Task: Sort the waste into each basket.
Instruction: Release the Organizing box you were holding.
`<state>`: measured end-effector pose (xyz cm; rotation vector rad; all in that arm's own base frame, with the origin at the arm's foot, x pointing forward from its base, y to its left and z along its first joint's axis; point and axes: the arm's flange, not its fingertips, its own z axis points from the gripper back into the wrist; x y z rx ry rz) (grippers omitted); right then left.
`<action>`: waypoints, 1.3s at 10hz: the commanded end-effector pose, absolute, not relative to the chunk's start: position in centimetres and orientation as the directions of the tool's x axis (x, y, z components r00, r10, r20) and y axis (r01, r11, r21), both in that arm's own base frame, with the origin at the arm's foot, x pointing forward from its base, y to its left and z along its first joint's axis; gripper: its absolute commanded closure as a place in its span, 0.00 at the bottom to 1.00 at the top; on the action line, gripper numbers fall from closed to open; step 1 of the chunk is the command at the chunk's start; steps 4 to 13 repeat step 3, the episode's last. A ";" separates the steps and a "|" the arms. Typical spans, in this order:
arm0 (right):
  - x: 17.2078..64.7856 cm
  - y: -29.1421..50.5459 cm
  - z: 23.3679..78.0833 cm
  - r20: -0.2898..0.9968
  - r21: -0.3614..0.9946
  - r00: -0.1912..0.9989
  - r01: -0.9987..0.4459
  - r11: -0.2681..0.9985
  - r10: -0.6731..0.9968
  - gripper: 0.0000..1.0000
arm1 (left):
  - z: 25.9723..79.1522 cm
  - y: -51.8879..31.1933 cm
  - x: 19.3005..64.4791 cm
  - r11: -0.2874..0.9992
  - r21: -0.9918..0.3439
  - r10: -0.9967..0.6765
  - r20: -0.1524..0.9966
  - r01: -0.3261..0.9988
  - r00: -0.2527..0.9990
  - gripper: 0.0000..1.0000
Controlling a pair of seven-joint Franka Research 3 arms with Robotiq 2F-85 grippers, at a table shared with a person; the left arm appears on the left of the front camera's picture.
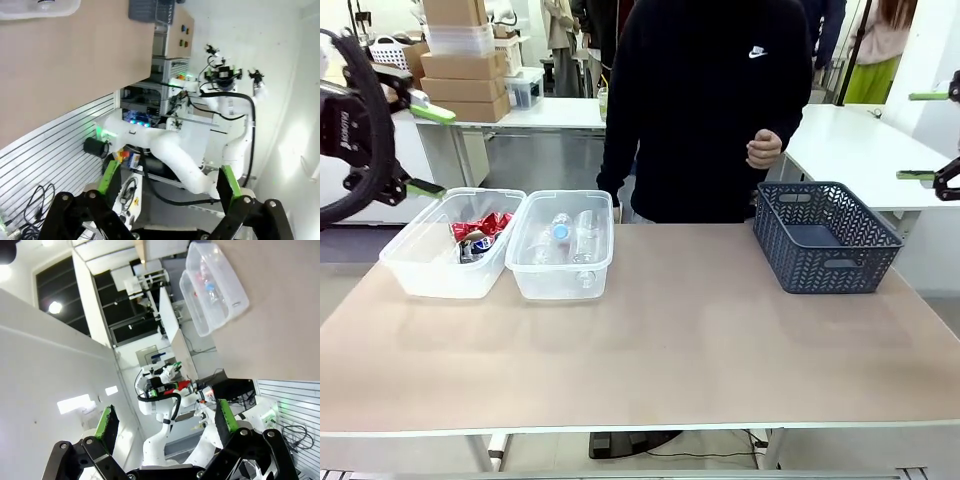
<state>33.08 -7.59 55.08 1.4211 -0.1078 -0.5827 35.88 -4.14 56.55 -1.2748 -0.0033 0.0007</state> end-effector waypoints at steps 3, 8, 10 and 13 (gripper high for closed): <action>33.2 -7.6 55.4 -0.267 0.954 0.860 0.301 0.010 -0.434 0.00 | 56.8 -2.3 37.5 0.184 -0.982 0.007 -0.031 -0.032 0.999 0.00; 33.2 -7.6 55.4 -0.267 0.954 0.860 0.301 0.010 -0.434 0.00 | 56.8 -2.3 37.5 0.184 -0.982 0.007 -0.031 -0.032 0.999 0.00; 33.2 -7.6 55.4 -0.267 0.954 0.860 0.301 0.010 -0.434 0.00 | 56.8 -2.3 37.5 0.184 -0.982 0.007 -0.031 -0.032 0.999 0.00; 33.2 -7.6 55.4 -0.267 0.954 0.860 0.301 0.010 -0.434 0.00 | 56.8 -2.3 37.5 0.184 -0.982 0.007 -0.031 -0.032 0.999 0.00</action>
